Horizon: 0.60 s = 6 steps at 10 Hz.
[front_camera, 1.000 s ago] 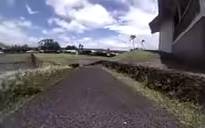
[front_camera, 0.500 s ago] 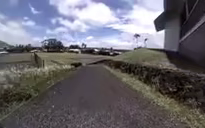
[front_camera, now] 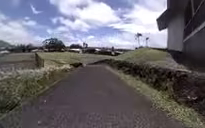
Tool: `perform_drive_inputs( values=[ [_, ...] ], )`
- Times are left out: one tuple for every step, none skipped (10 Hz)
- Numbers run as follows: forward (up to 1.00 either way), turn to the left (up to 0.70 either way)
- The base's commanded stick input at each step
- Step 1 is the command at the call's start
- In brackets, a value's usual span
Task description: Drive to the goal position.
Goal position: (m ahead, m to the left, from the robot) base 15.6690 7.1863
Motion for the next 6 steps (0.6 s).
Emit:
perform_drive_inputs(
  values=[
    [0.7, 0.04],
    [0.7, 0.23],
    [0.7, 0.26],
    [0.7, 0.15],
    [0.7, 0.11],
    [0.7, 0.11]
  ],
)
